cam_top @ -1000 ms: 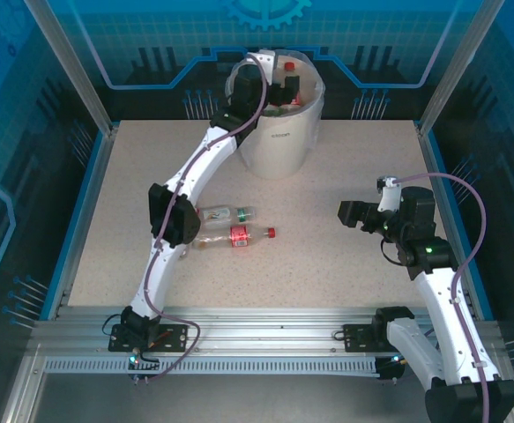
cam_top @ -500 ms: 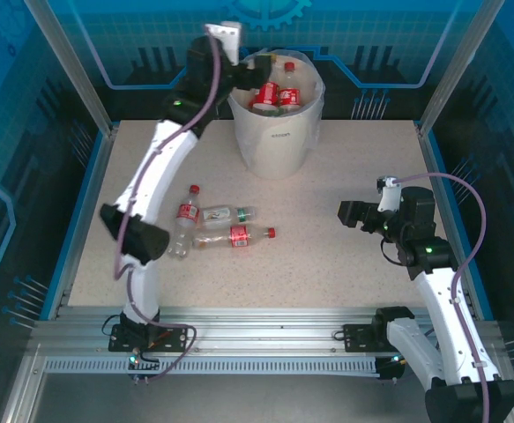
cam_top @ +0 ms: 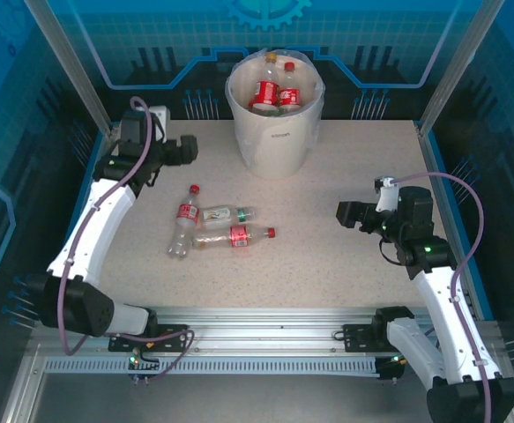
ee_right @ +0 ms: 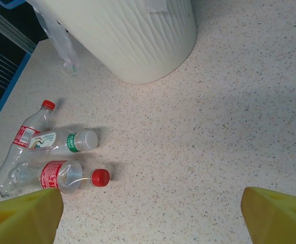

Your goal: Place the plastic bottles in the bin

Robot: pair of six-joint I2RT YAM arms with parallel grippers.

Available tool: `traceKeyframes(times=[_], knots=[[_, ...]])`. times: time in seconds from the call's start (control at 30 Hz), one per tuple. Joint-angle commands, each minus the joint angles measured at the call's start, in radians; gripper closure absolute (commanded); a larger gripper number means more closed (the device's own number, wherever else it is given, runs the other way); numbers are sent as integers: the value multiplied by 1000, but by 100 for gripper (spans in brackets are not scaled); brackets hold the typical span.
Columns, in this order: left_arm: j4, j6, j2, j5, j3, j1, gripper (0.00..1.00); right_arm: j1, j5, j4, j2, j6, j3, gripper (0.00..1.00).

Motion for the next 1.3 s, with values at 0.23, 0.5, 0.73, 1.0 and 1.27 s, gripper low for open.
traceKeyframes(times=[0.23,0.5,0.73,1.0,1.27], knots=[[-44,-37,220,153,-143,67,8,30,33,-44,-44,-1,-9,9],[-27,-40,319,125,-179,65,11,29,44,-46,-43,-7,-19,9],[-18,-50,364,127,-210,65,6,30,32,-22,-25,-2,-31,9],[1,-63,430,132,-231,65,4,29,34,-12,-20,1,-37,9],[17,-75,458,93,-232,65,21,29,35,-9,-17,1,-36,9]])
